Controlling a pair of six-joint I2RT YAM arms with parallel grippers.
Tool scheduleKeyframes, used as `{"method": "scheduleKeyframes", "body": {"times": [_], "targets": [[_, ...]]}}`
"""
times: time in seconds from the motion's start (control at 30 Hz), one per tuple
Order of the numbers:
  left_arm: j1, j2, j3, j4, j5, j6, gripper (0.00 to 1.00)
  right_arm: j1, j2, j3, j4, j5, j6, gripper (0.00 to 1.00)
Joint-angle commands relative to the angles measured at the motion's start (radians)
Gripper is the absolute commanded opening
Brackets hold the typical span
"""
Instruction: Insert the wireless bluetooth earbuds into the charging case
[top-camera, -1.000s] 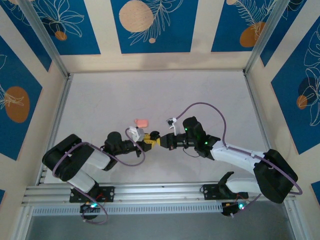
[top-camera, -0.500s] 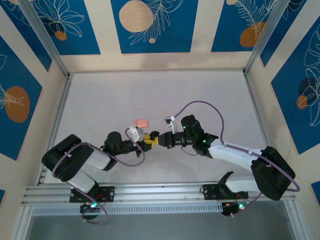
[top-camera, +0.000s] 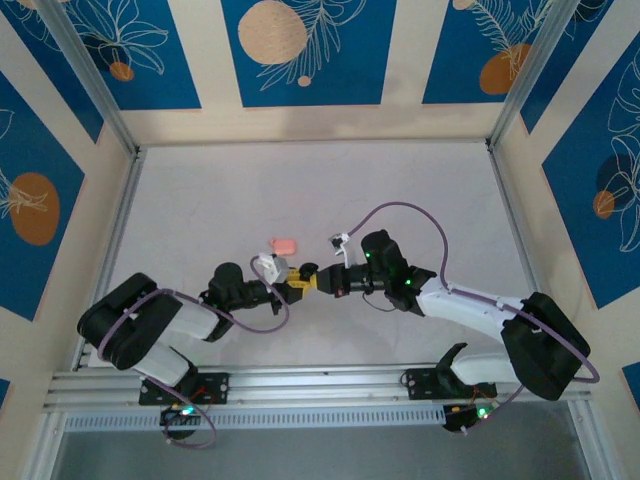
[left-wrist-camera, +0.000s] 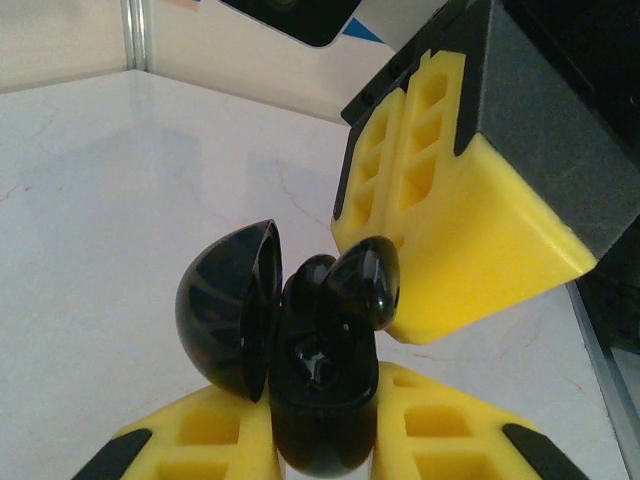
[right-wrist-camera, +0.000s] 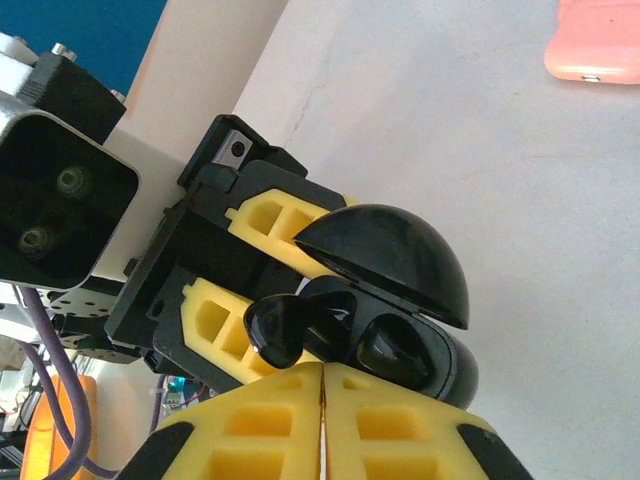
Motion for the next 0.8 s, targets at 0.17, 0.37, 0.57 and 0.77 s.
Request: {"method": "scheduleKeyframes", "body": {"times": [0.17, 0.37, 0.57, 0.77], "targets": [[-0.009, -0.015, 0.017, 0.016, 0.015, 0.021, 0.20, 0.000, -0.066, -0.002, -0.067, 0.026, -0.012, 0.16], [-0.009, -0.007, 0.017, 0.017, 0.015, 0.023, 0.20, -0.001, -0.131, -0.011, -0.087, 0.024, -0.024, 0.21], [-0.009, 0.002, 0.019, 0.027, 0.018, 0.018, 0.20, -0.005, -0.166, -0.004, -0.109, 0.032, -0.028, 0.23], [-0.010, 0.004, 0.025, 0.031, 0.023, 0.015, 0.20, -0.006, -0.127, 0.003, -0.111, 0.015, -0.022, 0.21]]}}
